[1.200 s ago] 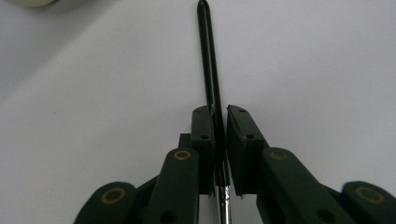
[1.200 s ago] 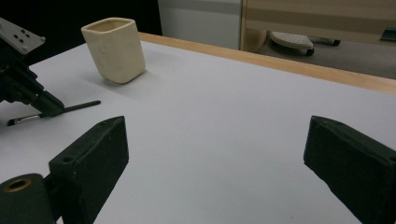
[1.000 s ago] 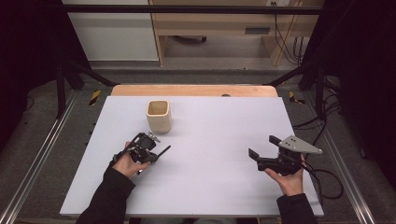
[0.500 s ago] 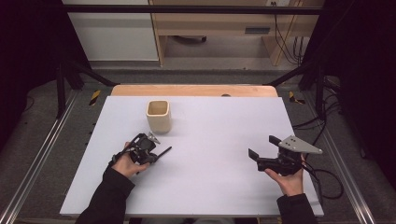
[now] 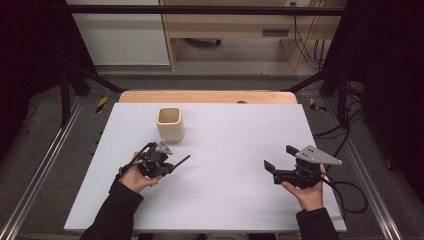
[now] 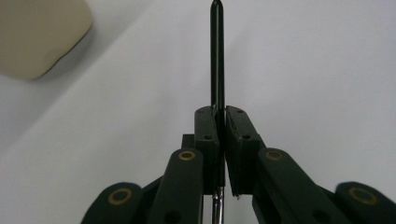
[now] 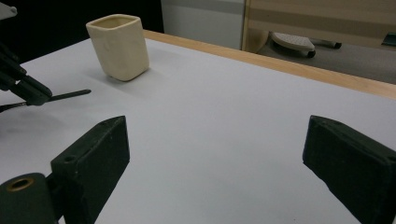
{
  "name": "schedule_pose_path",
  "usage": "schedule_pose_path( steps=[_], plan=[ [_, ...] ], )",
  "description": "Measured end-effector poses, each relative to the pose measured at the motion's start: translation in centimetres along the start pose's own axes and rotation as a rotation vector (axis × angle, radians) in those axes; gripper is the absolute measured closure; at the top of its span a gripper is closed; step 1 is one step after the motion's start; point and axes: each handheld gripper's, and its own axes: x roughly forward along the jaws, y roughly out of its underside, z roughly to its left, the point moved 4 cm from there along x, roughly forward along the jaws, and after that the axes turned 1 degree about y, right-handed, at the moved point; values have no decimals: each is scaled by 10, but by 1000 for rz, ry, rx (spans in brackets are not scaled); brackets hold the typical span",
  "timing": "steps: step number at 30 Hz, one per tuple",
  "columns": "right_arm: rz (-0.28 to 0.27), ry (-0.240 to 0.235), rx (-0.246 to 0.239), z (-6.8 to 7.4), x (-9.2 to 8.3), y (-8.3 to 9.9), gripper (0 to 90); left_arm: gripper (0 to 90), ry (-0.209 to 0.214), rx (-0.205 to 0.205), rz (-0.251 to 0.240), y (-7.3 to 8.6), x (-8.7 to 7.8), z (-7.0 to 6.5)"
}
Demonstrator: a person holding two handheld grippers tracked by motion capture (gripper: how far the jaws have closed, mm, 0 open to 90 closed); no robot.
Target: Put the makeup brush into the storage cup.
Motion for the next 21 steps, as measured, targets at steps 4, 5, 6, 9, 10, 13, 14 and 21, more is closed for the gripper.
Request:
schedule_pose_path(
  steps=[4,5,6,9,10,13,14,21],
  plan=[
    [8,1,-6,3,2,0,75,840,15,29,-29,-7,-5,-11],
    [10,3,-11,3,2,0,75,840,24,37,-32,-9,-7,-13],
    [14,2,-16,4,3,1,75,840,28,44,-40,-11,-8,-16],
    [24,-1,-26,7,4,0,78,841,40,65,-59,-16,-11,-24],
    [24,-3,-31,8,5,0,79,840,45,74,-62,-17,-12,-27],
    [37,-12,-42,12,7,0,82,840,54,97,-60,-20,-12,-33],
    [39,-16,-46,14,7,0,82,840,58,103,-62,-21,-12,-36],
    [53,-25,-83,26,9,-3,86,841,91,137,-70,-27,-12,-49]
  ],
)
